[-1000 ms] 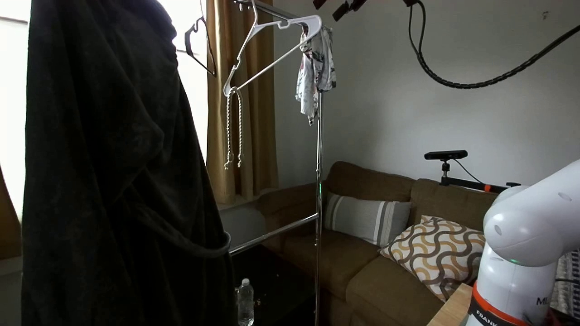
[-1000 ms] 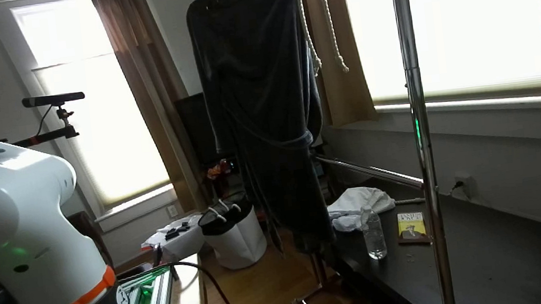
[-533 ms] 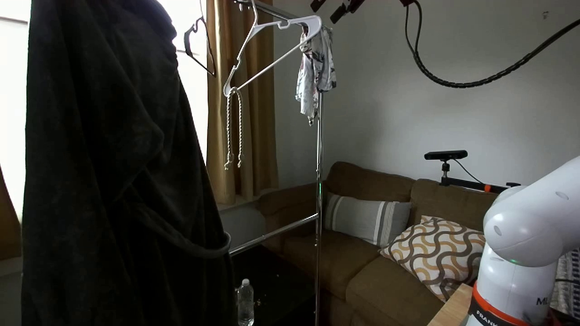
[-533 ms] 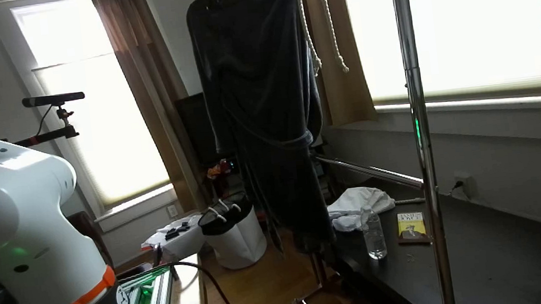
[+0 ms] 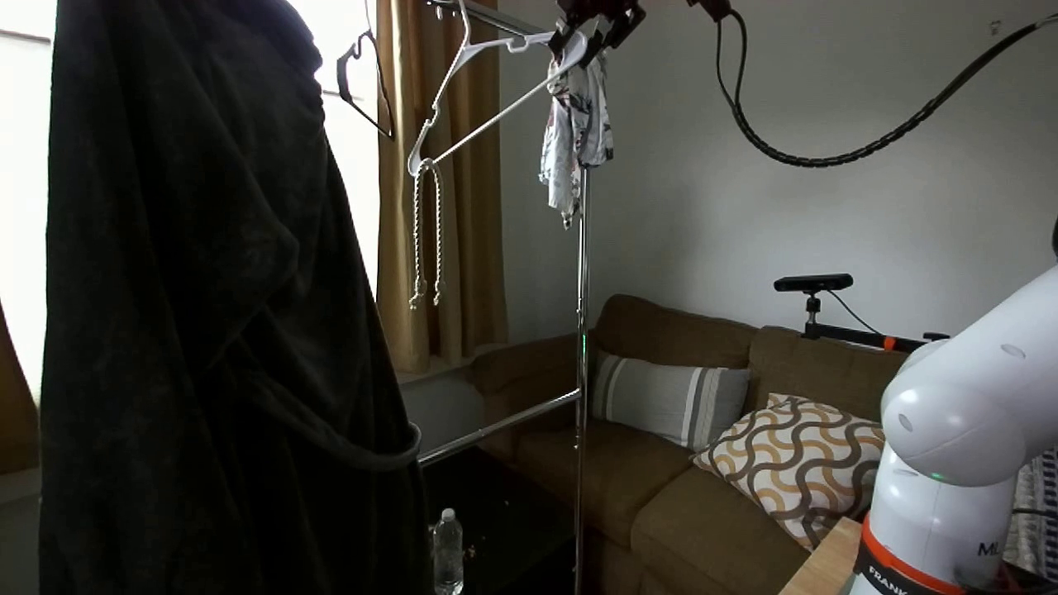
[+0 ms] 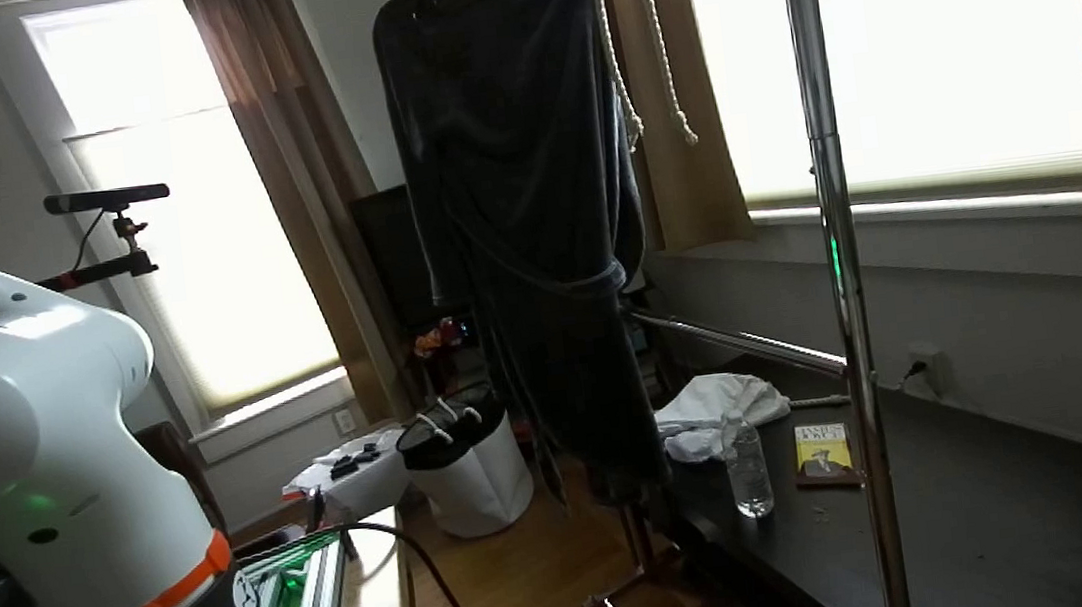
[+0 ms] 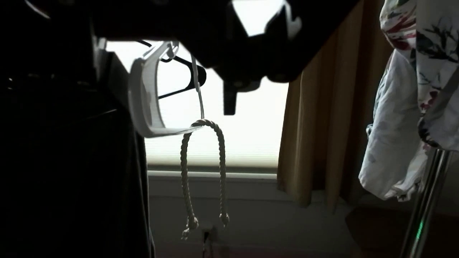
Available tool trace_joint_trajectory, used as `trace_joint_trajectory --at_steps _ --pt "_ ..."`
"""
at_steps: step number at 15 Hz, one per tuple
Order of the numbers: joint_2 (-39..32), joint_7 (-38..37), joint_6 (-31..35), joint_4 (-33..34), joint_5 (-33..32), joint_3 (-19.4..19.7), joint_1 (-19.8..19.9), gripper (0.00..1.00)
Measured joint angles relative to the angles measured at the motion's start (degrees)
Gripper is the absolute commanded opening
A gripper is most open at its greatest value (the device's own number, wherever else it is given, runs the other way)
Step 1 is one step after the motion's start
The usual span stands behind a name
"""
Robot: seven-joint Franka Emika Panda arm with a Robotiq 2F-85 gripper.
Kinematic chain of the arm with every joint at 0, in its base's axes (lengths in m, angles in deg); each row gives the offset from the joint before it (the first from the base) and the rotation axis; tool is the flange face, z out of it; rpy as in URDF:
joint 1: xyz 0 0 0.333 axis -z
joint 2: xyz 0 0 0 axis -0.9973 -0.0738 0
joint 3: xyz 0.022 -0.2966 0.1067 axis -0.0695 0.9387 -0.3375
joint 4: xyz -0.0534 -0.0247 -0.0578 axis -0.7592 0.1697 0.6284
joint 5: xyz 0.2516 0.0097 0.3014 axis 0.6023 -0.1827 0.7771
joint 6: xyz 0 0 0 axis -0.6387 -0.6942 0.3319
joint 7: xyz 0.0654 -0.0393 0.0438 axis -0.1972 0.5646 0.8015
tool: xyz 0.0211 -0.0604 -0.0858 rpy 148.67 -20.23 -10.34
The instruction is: Move the white hanger to the bottom rail.
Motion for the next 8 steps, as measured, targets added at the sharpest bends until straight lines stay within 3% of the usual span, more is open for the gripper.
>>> trace_joint_trajectory --at_steps 4,8 --pt "-1.99 -0.30 -1.61 2.09 -0.21 -1.21 -0.01 0.04" --pt "-2.60 -1.10 -1.69 3.47 -1.51 -2.06 0.04 0.00"
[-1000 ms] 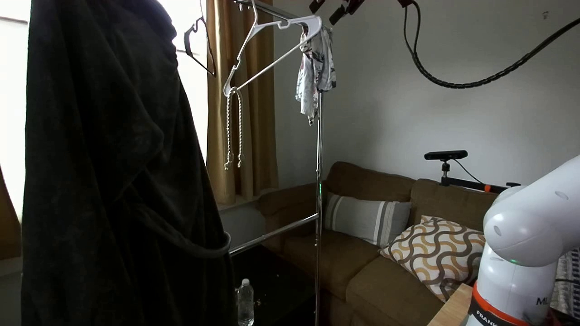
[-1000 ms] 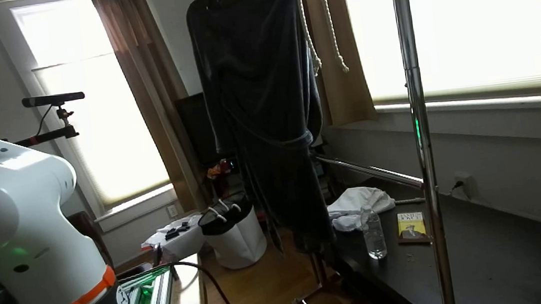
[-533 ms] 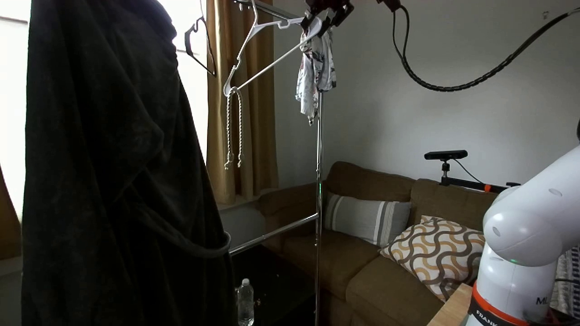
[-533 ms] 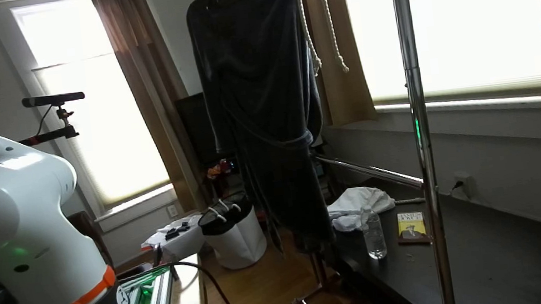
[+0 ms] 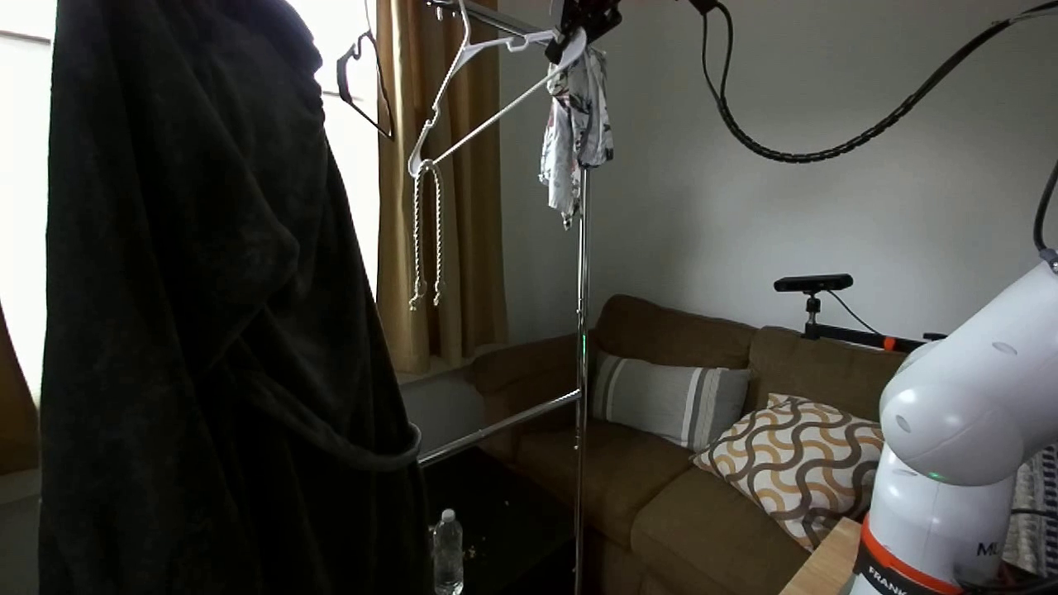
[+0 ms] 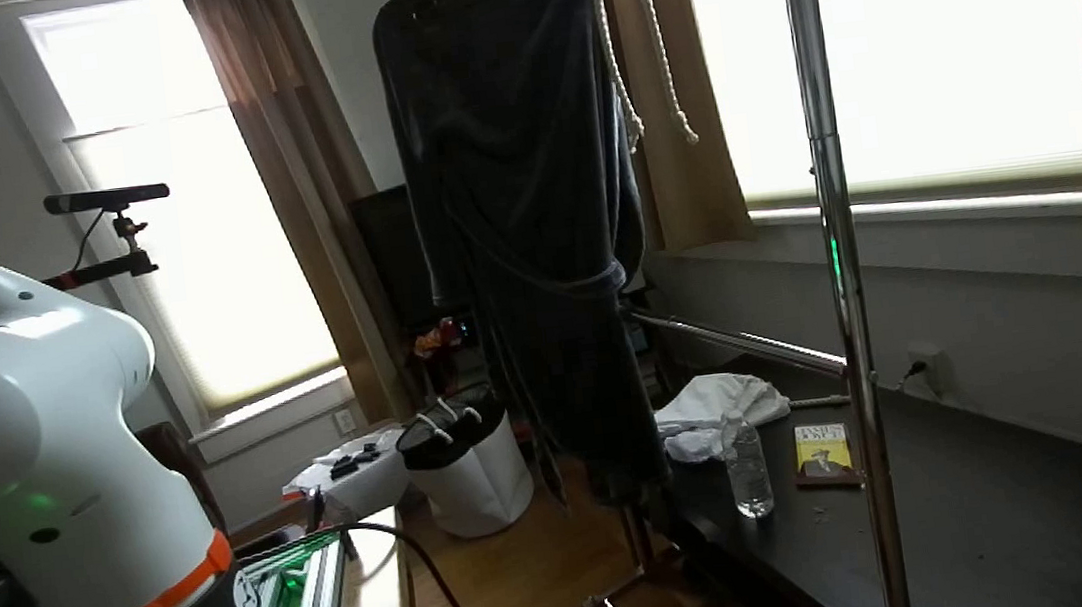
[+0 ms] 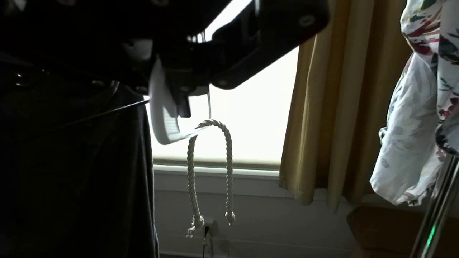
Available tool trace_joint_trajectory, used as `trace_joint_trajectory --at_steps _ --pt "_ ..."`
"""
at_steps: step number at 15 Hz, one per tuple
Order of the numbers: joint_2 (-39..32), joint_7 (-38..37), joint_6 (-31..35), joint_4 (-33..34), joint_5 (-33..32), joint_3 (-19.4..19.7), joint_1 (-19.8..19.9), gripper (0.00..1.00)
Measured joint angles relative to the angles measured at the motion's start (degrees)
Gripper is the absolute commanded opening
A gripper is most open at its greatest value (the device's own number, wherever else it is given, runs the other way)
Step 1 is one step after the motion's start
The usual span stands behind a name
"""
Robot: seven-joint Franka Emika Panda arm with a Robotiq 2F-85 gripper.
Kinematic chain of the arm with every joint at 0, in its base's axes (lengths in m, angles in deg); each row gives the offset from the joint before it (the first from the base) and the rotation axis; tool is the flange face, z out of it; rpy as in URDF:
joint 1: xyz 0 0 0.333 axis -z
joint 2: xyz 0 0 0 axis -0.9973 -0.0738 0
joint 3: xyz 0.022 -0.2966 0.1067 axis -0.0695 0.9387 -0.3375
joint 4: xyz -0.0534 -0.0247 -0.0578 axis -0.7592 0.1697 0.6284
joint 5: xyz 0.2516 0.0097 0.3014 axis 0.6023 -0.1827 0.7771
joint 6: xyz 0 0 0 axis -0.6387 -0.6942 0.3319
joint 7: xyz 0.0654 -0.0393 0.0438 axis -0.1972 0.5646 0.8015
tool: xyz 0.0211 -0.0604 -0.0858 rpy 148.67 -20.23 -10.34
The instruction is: Move the white hanger to the bottom rail.
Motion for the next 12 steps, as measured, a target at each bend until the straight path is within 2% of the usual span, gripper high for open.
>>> trace_joint_trajectory --at_steps 6,12 --pt "0.05 -0.95 -0.89 1.13 -1.41 -0.53 0.03 0.01" --pt "0.96 -0.93 2.95 1.73 -1.36 -0.51 -0.76 0.01"
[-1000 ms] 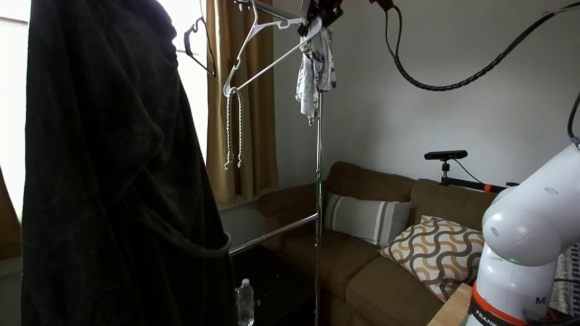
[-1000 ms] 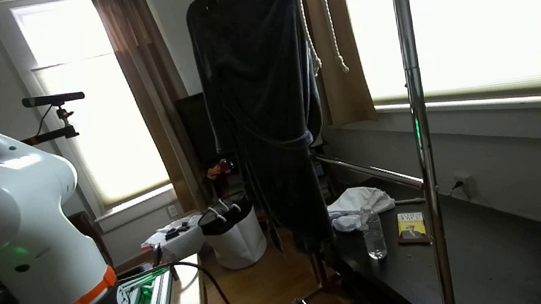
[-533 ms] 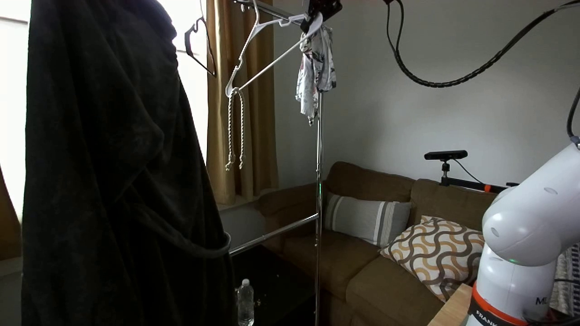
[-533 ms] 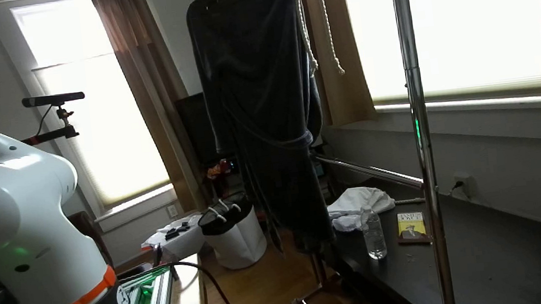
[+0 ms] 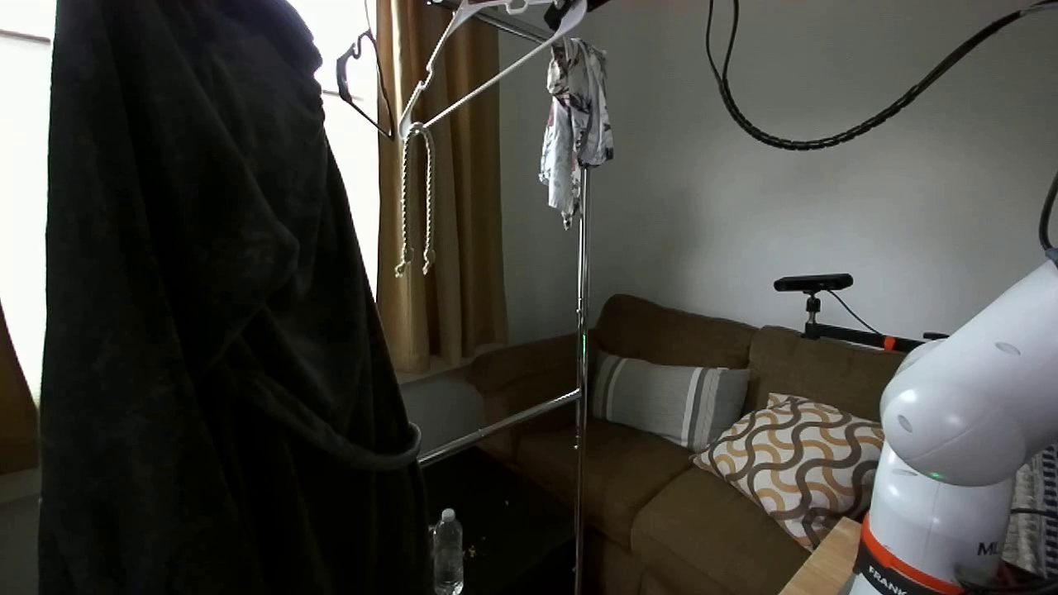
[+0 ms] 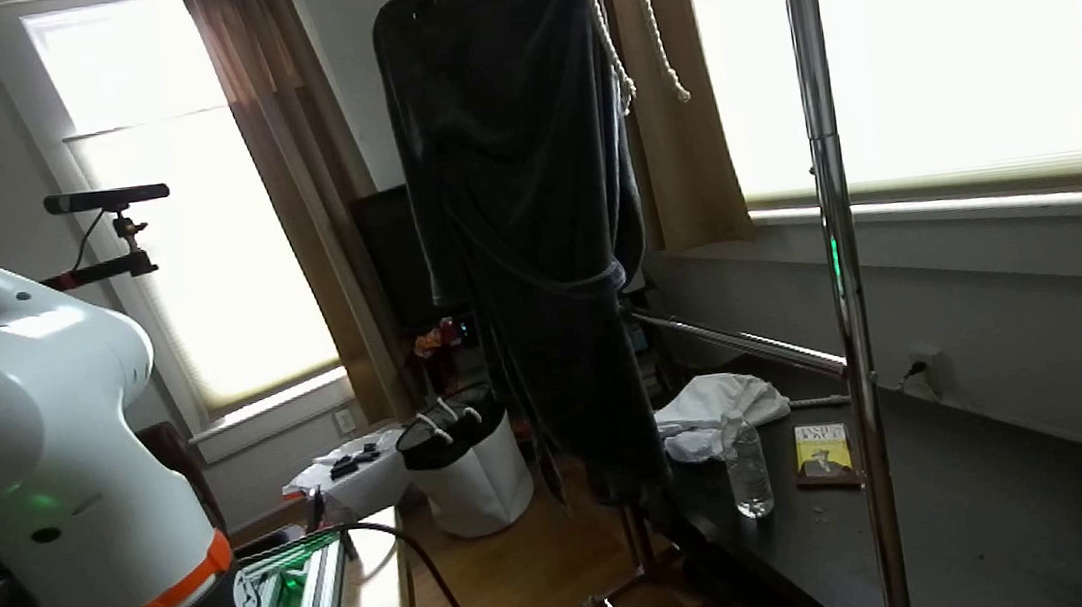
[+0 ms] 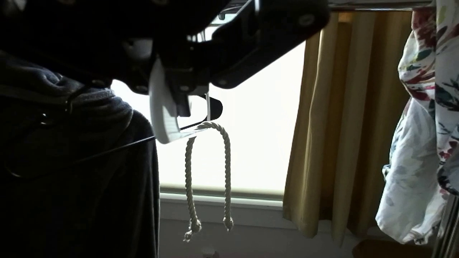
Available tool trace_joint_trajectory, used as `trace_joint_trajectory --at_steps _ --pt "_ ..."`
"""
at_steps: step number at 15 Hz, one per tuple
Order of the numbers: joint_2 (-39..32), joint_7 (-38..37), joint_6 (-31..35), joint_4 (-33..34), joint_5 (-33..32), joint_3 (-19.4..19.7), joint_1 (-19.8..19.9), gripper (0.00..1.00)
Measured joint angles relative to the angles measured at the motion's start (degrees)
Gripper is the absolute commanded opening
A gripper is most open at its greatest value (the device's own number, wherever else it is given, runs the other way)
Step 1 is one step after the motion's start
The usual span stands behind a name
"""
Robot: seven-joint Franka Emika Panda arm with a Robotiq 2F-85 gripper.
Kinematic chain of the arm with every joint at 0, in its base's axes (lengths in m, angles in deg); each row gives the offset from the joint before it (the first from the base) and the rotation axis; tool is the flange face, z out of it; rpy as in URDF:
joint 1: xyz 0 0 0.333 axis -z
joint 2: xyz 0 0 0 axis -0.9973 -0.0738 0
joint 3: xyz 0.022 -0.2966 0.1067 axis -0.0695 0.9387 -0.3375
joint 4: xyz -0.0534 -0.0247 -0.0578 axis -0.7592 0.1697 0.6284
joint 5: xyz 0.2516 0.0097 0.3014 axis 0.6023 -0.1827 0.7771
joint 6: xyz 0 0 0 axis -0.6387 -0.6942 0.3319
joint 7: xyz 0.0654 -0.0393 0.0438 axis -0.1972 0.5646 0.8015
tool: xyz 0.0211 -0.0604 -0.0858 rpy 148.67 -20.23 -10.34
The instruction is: Move the white hanger to the bottom rail.
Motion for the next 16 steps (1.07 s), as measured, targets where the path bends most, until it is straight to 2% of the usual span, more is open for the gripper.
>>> trace_joint_trajectory --at_steps 5,12,16 --pt "3.79 0.37 -0.30 -2.61 -0.03 0.98 -0.02 0.01" --pt "13.95 5.62 -2.35 -15.30 -0.41 5.69 0.05 0.01" --pt "16.58 6.80 -6.15 -21.43 -0.59 7.64 0.19 0.01"
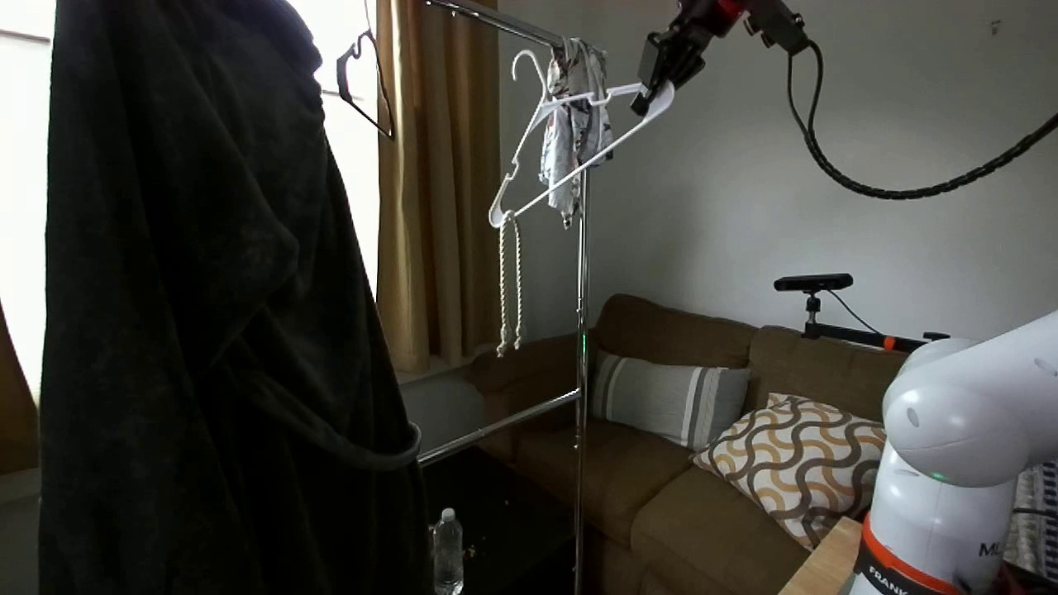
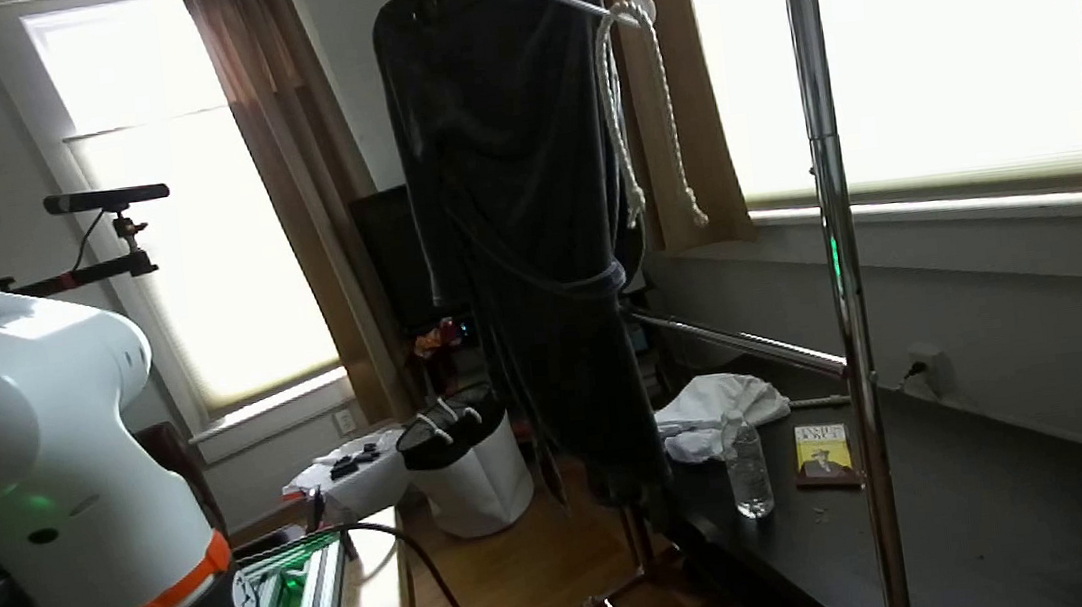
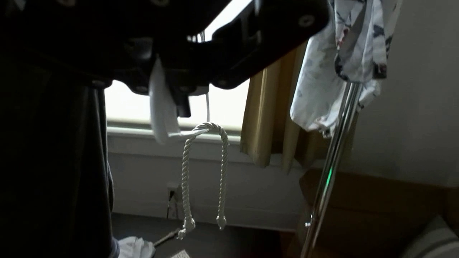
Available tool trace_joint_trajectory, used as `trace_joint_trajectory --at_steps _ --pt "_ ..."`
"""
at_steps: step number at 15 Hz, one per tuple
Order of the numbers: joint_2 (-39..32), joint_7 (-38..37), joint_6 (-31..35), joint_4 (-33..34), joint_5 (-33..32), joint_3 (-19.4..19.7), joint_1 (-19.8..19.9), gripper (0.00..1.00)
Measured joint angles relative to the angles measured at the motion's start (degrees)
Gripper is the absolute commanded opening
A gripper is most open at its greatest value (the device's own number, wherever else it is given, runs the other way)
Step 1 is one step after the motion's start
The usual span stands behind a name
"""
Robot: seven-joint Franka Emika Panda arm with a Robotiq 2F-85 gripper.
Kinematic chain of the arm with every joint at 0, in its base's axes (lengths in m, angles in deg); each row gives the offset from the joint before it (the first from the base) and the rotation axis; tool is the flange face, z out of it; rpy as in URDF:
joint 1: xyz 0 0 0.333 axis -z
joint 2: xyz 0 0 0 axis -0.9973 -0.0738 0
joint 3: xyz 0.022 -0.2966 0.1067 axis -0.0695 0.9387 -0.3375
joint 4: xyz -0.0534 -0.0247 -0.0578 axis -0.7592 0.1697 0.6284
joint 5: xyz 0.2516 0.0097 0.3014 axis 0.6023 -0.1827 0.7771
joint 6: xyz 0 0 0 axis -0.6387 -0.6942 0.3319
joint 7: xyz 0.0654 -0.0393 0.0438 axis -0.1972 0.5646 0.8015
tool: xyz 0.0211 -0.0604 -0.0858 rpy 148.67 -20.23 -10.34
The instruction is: Move the white hanger to the bottom rail.
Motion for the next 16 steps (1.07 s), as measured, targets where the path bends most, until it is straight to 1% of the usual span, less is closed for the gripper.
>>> trace_joint_trajectory --at_steps 4,8,16 --pt "-0.83 -0.13 -4.10 -4.19 0.10 2.27 1.05 0.01" --pt "-1.97 -0.12 -8.27 -6.19 0.09 3.86 2.47 0.01" --pt "-4.53 -0.54 -16.58 -8.18 0.06 3.70 3.50 0.01"
